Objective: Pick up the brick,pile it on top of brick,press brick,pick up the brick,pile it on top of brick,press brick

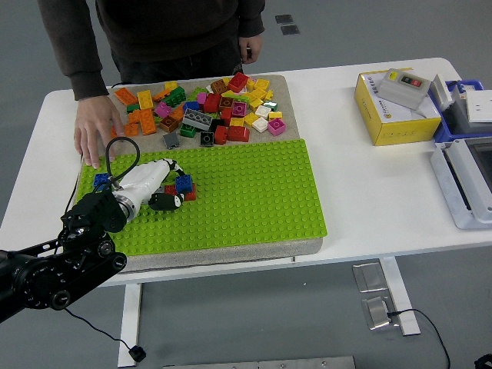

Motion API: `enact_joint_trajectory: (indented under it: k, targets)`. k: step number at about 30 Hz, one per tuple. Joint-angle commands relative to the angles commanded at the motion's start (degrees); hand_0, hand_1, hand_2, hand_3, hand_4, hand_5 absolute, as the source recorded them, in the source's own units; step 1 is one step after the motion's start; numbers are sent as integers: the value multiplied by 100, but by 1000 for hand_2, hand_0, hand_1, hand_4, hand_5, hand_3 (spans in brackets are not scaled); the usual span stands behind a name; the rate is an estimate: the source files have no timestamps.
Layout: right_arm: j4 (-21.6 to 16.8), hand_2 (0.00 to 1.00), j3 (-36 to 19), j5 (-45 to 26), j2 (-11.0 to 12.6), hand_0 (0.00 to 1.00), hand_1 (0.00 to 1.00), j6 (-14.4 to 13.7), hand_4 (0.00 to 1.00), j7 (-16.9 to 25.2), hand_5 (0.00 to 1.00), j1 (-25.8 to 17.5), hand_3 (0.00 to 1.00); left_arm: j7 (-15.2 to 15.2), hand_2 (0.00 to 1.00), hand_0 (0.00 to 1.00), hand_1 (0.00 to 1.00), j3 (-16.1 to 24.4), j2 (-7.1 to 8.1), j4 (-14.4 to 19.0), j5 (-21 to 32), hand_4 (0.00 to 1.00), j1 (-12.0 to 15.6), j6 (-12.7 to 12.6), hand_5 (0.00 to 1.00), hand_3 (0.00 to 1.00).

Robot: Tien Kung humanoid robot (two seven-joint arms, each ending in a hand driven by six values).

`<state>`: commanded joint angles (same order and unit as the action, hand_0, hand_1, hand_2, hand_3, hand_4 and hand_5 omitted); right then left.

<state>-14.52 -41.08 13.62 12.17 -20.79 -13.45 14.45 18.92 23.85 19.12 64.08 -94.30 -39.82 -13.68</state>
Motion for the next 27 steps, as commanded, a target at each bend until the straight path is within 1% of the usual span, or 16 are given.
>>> enact_joint_trajectory:
  k: [7, 15, 22, 27]
  targets:
    - [2, 525, 11, -25, 9, 594, 548, 7, 81, 8, 930, -10, 677, 28, 936, 926, 949, -4, 31, 76, -23, 408, 21, 20, 210, 571]
    - [1, 526, 21, -46, 5, 596, 548, 10, 81, 15, 926, 3, 677, 20, 936, 926, 949, -35, 20, 97, -30, 407, 8, -2, 209, 572]
    - [1, 525, 37, -78, -5, 595, 548, 13, 82, 25, 927, 18, 678, 9, 935, 926, 949, -115, -23, 89, -19, 407, -47, -20, 209, 572]
    - [3, 525, 55, -108, -14, 595, 548, 20, 82, 39, 927, 24, 678, -3, 935, 926, 949, -164, -89, -11, 15, 407, -95, -33, 209, 572]
